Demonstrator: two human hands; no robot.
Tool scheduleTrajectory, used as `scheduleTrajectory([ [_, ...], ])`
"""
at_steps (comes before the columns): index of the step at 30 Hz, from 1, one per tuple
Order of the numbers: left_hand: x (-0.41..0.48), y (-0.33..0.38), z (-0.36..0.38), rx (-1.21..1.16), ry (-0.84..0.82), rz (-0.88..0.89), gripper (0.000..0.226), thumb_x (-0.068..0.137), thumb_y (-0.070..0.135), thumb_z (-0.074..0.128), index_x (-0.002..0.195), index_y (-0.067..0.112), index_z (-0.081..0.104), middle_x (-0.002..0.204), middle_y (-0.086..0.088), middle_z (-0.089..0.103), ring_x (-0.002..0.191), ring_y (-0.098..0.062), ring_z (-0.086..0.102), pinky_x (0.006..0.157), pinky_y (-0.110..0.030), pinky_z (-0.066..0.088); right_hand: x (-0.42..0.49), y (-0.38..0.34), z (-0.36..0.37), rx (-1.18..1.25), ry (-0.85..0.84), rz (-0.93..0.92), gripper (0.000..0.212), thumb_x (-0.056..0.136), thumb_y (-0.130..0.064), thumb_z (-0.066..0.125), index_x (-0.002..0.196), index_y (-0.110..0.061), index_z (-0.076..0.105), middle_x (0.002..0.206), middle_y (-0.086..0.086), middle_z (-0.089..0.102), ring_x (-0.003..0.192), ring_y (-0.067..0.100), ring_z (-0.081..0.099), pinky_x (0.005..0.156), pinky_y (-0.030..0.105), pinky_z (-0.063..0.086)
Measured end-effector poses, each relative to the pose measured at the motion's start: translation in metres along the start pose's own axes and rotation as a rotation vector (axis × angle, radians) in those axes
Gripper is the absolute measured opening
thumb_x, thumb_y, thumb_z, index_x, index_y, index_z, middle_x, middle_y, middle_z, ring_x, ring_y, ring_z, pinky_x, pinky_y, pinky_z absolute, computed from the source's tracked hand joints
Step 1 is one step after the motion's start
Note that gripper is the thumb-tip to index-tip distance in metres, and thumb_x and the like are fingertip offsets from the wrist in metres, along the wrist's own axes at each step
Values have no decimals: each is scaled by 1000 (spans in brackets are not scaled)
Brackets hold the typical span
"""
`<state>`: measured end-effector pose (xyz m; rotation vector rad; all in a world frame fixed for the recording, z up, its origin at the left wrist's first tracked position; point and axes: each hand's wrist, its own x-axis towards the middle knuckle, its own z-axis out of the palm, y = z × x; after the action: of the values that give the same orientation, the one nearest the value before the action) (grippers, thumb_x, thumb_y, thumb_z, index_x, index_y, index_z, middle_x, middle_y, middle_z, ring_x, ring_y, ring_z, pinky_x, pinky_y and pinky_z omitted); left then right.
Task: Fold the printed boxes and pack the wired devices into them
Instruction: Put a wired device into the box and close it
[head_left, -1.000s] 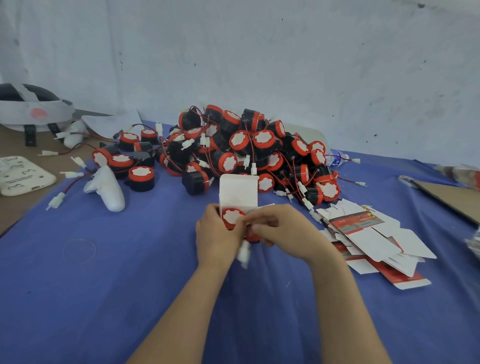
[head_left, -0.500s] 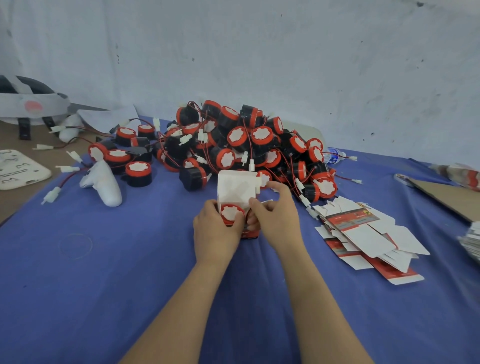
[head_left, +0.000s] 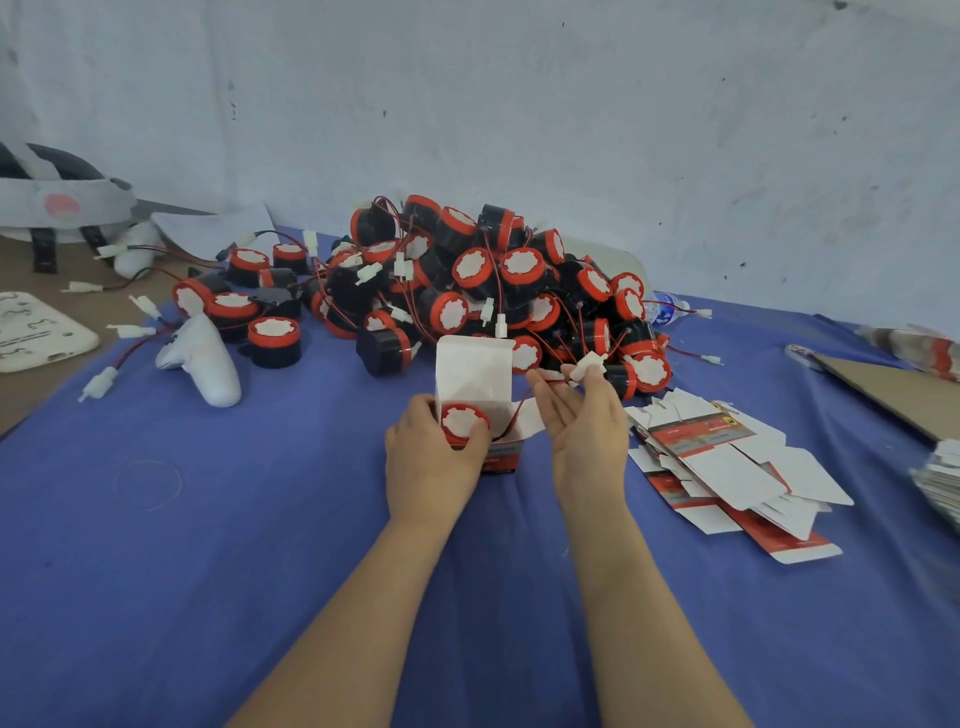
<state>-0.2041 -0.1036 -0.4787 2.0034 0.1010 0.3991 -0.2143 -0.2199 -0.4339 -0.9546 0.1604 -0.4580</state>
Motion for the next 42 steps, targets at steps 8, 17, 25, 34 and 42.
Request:
scheduleTrajectory([
  [8,1,0,0,-9,-6,-7,40,85,39,65,116,17,49,113,-1,60,110,-23,54,84,-41,53,2,1,-10,-750,35,-311,31,99,-35,48,74,-21,61,66,-7,59,63,4,59,60,16,44],
  [17,1,-1,1,-9,-6,-10,39,85,39,65,114,18,48,111,1,60,109,-22,54,85,-42,54,3,-15,-12,-516,-149,-214,48,95,-6,53,130,-35,39,65,-1,62,54,5,56,54,18,49],
  [25,1,0,1,-15,-12,-15,36,83,38,65,108,20,47,106,2,58,107,-24,54,83,-45,53,-6,-21,-5,-867,-450,-189,42,92,4,45,110,-30,63,100,2,63,77,8,67,82,30,57],
  [34,1,-1,0,-28,-29,-6,38,84,39,64,112,18,48,110,-1,61,108,-24,55,84,-45,53,-13,-19,2,-1128,-368,-516,39,92,-34,61,72,0,59,62,3,47,55,9,37,54,19,32],
  [42,0,0,0,-13,-16,-10,37,85,40,63,112,19,48,111,0,59,109,-22,53,85,-43,52,2,-33,-5,-732,3,-46,36,97,-23,41,70,-11,62,46,-4,49,42,8,39,47,25,32],
])
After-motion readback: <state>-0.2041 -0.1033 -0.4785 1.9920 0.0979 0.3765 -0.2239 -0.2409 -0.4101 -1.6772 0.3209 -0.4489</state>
